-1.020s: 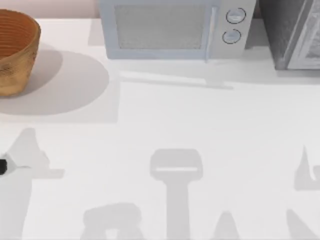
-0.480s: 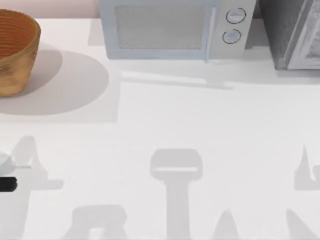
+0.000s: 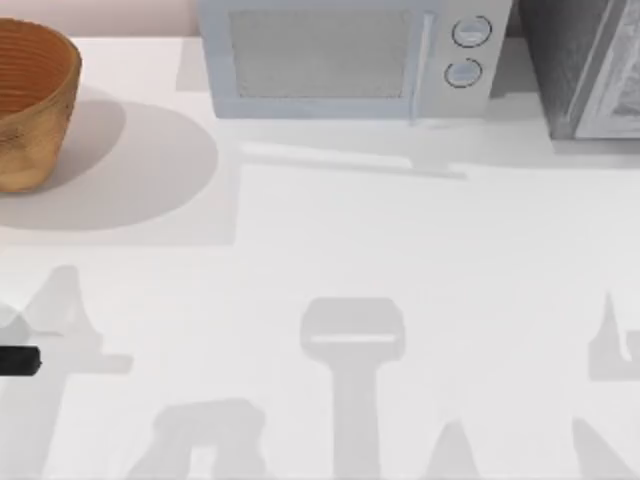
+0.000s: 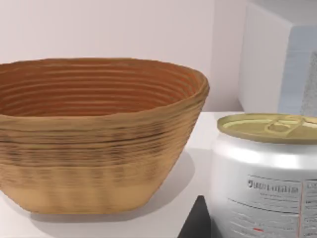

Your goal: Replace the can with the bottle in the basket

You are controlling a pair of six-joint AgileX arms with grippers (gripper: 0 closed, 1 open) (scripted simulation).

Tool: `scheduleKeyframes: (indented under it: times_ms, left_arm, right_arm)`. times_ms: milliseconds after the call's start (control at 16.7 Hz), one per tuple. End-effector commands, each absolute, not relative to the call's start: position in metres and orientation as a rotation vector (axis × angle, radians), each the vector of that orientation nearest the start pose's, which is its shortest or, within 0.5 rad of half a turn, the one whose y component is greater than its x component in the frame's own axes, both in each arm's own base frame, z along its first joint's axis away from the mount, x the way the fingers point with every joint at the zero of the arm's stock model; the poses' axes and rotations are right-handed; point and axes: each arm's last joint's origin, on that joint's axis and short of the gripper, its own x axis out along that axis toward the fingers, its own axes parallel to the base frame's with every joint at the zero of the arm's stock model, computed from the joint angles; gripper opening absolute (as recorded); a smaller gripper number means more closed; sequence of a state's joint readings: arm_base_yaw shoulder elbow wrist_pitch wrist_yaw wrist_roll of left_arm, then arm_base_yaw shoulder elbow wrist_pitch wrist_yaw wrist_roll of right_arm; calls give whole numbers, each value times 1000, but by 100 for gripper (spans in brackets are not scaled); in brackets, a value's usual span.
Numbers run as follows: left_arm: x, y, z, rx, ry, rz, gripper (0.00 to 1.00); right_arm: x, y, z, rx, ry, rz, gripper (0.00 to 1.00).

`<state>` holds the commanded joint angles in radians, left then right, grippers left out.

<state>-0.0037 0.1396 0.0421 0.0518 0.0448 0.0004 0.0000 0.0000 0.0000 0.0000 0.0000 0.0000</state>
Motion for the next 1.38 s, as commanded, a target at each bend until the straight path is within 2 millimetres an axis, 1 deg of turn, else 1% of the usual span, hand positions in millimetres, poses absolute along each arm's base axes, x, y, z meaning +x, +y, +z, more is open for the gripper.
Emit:
scheduleKeyframes:
  times_ms: [180,360,480,600,780,900,1020,1200,1380]
  left_arm:
    - [125,-8,185,-5,61,-142,0]
    - [147,-16,207,-7,60,-282,0]
    - [168,-25,222,-6,52,-396,0]
    - [195,-36,233,-6,40,-518,0]
    - [241,-59,238,-3,21,-714,0]
    - [274,-77,231,-1,9,-846,0]
    - [305,-96,215,1,0,-976,0]
    - [343,-126,177,4,-9,-1158,0]
    - [367,-153,128,5,-12,-1319,0]
  right_arm:
    - [106,-1,160,0,0,0,100]
    - [106,-1,160,0,0,0,100]
    - [106,-1,160,0,0,0,100]
    - [106,-1,160,0,0,0,100]
    - [106,-1,160,0,0,0,100]
    - [106,-1,160,0,0,0,100]
    - [106,-1,160,0,0,0,100]
    - [106,-1,160,0,0,0,100]
    - [106,-1,160,0,0,0,100]
